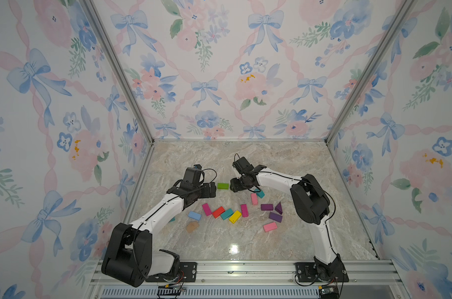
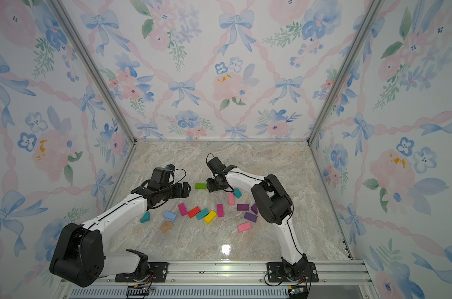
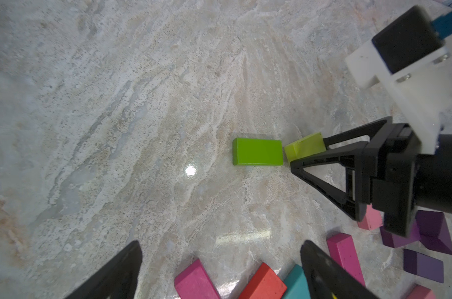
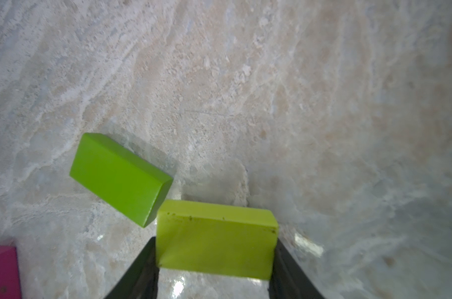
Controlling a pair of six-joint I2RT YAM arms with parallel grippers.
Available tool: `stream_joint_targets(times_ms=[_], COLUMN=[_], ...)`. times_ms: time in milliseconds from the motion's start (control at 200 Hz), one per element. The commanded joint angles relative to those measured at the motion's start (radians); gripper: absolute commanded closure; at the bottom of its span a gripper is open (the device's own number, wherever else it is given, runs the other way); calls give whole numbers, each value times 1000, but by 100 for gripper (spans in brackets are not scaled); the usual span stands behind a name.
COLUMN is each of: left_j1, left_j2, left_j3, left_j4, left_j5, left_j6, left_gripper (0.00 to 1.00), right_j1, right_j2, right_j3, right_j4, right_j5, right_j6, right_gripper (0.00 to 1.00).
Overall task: Assemble a piece of candy with building blocks
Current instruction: Assemble the building block at the center of the board.
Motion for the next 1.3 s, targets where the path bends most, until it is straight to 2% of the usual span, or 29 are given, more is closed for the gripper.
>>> stream_joint_targets(times_ms=[0,240,660,990,1140,1295], left_j1=[8,12,14,14,14,14], left_j2=[-24,-16,-18,-20,-19,-22], left_j3=[-11,-7,-12,-20,-23,-27], left_j4=[8,12,13,13,13,13], left_j5=[-12,-10,-16,-18,-17,-19], left_j6=[-15,-18,-18,-21,-22,-24], left_gripper=[2,2,2,2,2,2], right_j1=[-6,-8,-2,5,5,19], right_j2=[60,38,-37,-27,-60,-161], right_j3=[-23,-51,-191,-176,-203,-240], right_j4=[-27,-11,99,106,97,14], right_j5=[-23,-34,-110,-135,-123,-53], right_j6=[21,28,81,87,79,12], right_gripper=[36,24,26,28,29,27])
